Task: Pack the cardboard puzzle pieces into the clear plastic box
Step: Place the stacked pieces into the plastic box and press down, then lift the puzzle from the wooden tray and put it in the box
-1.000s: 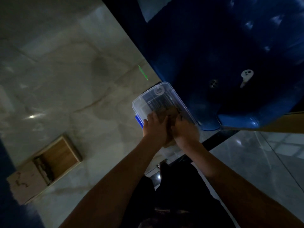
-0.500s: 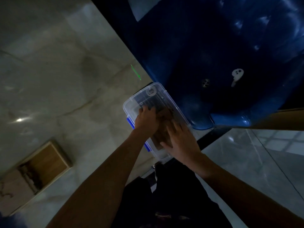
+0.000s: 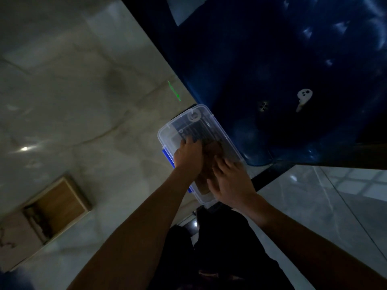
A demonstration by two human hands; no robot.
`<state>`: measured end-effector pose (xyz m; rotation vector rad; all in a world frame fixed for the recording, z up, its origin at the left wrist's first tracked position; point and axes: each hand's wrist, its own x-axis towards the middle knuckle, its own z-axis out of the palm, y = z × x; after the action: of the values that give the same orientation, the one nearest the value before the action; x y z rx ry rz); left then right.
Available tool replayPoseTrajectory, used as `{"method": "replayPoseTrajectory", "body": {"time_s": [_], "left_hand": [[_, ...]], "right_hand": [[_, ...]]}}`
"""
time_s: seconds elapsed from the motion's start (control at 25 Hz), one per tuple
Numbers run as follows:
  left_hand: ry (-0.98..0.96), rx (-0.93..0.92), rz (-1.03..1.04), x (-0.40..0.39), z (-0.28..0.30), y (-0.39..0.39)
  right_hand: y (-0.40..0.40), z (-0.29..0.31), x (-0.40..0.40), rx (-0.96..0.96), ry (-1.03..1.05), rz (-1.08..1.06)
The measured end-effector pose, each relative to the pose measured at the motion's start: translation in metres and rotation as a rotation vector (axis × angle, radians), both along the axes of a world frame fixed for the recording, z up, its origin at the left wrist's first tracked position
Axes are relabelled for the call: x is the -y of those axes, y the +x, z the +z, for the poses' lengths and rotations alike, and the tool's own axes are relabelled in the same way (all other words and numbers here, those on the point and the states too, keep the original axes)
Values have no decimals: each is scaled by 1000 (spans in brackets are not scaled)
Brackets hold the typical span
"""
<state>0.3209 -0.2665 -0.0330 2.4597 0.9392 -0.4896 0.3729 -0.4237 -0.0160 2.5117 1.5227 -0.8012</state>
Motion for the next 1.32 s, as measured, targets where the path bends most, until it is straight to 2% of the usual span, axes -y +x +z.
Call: {"method": "replayPoseTrajectory", "body": {"time_s": [0.16, 0.36, 0.56, 0.64, 0.8, 1.0, 1.12, 1.32], "left_hand": [[51, -30, 7, 0, 5, 1], [65, -10, -129, 8, 33, -22], [50, 142, -10, 20, 71, -60], [102, 115, 10, 21, 77, -81], [185, 15, 133, 10, 79, -141], [226, -138, 368, -1, 79, -234], [203, -171, 550, -3, 80, -288], [189, -167, 724, -20, 77, -367]], "right_hand": [[-1, 5, -4, 7, -22, 4], [-3, 14, -13, 27, 42, -86], [-7, 26, -9, 27, 106, -117], [-12, 31, -9, -9, 112, -124], [-31, 49, -32, -113, 264, -227], [-78, 62, -78, -84, 259, -20], [-119, 57, -102, -129, 208, 136], [-196, 53, -140, -173, 195, 247]]}}
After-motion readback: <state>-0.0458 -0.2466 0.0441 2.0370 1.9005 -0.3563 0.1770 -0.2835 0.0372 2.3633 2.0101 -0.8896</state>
